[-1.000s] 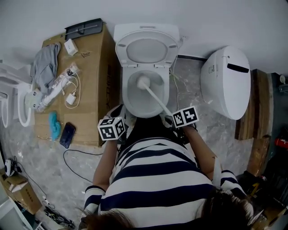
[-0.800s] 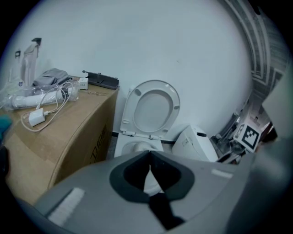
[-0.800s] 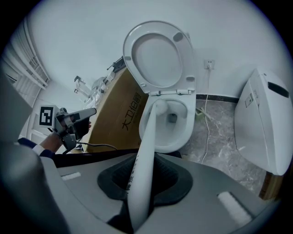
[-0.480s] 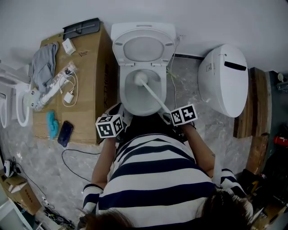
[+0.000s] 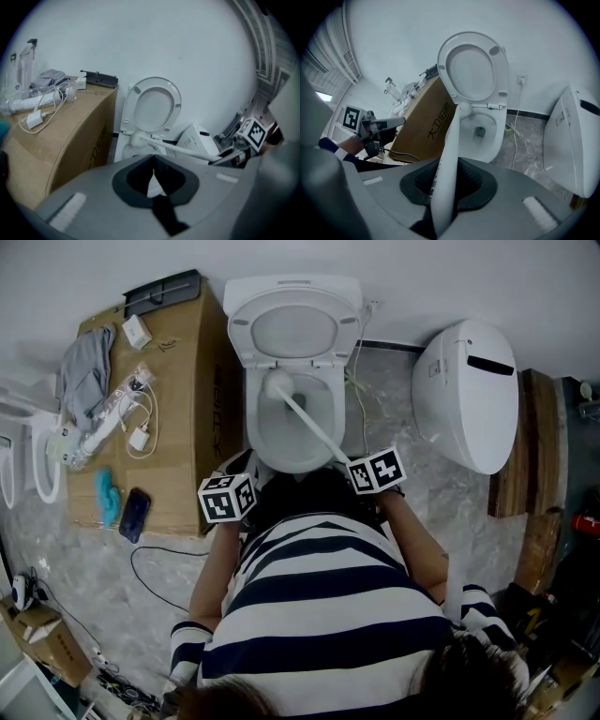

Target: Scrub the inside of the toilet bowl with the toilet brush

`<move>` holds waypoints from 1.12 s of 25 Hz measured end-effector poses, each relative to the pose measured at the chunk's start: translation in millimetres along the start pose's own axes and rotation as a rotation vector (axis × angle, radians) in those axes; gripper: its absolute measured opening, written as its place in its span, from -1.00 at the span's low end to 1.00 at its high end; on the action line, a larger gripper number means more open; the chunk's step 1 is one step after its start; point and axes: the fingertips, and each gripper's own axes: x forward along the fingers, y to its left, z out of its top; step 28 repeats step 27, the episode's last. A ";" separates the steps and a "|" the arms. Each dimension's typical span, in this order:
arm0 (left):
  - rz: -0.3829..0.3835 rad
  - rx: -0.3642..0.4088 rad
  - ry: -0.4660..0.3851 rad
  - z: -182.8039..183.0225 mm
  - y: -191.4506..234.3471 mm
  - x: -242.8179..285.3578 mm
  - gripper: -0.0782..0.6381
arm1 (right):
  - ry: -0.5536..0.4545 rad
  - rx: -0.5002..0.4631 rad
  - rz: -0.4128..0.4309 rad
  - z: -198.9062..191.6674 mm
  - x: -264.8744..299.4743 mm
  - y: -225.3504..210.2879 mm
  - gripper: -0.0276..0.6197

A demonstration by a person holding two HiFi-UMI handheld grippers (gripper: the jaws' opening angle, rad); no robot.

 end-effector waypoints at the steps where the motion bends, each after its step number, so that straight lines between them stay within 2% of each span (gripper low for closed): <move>1: -0.001 0.001 0.003 -0.6 -0.3 0.4 -0.78 | -0.003 -0.010 0.003 0.5 0.9 1.0 -0.66; 9: -0.009 0.002 0.015 -2.9 -1.8 2.2 -0.78 | -0.009 -0.074 -0.016 -0.2 3.3 -1.7 -0.66; 28: -0.050 0.013 0.060 -13.0 -11.7 4.7 -0.78 | -0.027 -0.114 -0.017 9.2 5.3 2.2 -0.66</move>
